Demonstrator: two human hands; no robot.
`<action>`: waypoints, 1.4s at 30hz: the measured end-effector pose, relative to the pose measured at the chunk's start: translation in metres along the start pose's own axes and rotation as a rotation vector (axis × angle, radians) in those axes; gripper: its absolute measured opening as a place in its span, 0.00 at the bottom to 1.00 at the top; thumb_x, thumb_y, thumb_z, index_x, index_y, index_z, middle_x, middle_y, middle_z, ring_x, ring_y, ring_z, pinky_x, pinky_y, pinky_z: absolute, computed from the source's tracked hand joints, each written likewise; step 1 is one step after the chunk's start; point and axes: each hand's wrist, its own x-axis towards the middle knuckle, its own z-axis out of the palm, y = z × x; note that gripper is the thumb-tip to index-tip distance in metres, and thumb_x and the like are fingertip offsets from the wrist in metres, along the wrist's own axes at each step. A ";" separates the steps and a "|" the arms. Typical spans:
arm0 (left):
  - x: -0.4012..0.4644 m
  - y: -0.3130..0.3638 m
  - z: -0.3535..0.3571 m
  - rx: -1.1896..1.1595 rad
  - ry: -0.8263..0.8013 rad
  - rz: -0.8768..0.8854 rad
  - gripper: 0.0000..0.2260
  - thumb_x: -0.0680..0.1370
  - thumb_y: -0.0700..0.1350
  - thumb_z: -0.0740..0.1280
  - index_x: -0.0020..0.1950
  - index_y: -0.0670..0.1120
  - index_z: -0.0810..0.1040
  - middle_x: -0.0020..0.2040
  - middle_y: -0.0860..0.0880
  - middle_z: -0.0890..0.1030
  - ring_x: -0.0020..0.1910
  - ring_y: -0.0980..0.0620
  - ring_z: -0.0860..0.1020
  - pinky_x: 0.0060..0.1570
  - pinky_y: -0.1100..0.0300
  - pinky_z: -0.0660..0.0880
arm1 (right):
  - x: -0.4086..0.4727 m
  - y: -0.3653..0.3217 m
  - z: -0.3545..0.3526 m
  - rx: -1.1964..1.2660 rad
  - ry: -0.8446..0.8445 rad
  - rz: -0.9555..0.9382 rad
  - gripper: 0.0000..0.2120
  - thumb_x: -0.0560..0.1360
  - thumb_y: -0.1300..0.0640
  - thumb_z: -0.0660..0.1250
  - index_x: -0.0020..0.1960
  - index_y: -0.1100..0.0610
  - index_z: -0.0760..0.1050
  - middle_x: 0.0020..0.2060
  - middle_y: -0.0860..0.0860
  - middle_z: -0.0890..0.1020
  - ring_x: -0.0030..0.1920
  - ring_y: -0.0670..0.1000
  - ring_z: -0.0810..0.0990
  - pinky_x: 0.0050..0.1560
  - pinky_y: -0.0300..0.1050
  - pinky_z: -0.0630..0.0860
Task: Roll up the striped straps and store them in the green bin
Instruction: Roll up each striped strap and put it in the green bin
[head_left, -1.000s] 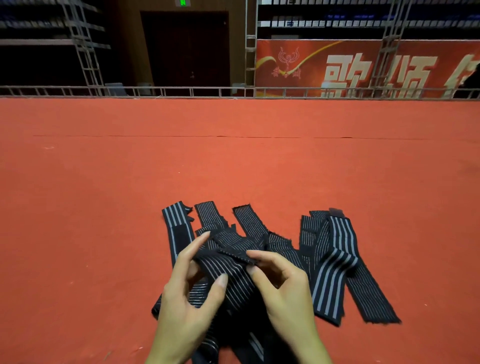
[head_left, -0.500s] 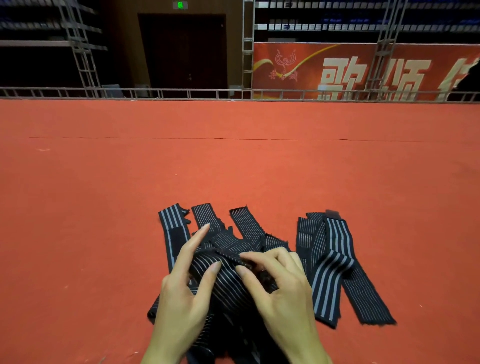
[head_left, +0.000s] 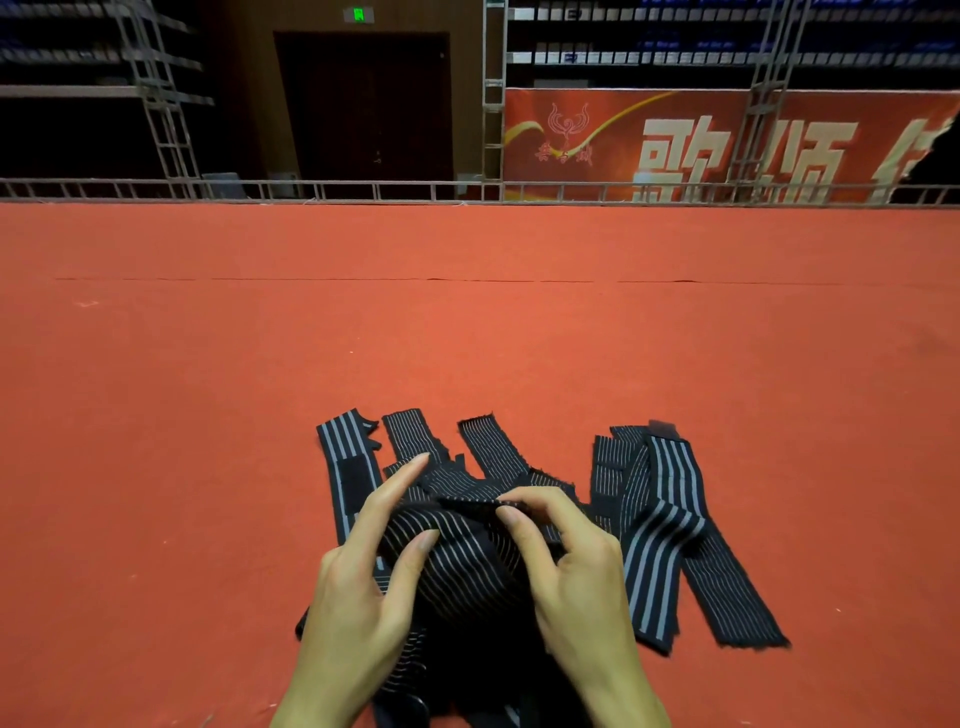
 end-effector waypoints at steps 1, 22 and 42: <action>0.000 0.000 0.000 -0.005 0.007 0.006 0.30 0.83 0.44 0.70 0.80 0.69 0.68 0.77 0.68 0.73 0.50 0.27 0.76 0.42 0.76 0.71 | 0.000 -0.001 0.000 0.015 0.001 0.007 0.07 0.82 0.52 0.72 0.58 0.42 0.83 0.51 0.40 0.86 0.56 0.47 0.86 0.55 0.51 0.82; 0.004 0.003 -0.010 0.009 0.016 -0.007 0.30 0.82 0.46 0.69 0.80 0.69 0.67 0.74 0.68 0.76 0.41 0.33 0.82 0.39 0.44 0.81 | 0.004 0.014 -0.027 0.278 -0.090 0.022 0.20 0.79 0.69 0.73 0.65 0.50 0.85 0.59 0.50 0.86 0.62 0.54 0.84 0.64 0.44 0.79; 0.044 0.010 -0.048 -0.050 0.374 0.040 0.29 0.82 0.34 0.70 0.82 0.51 0.71 0.71 0.71 0.77 0.67 0.67 0.78 0.68 0.73 0.73 | 0.088 -0.007 -0.131 0.176 0.308 -0.145 0.24 0.79 0.69 0.73 0.72 0.53 0.79 0.64 0.49 0.85 0.63 0.47 0.84 0.66 0.43 0.80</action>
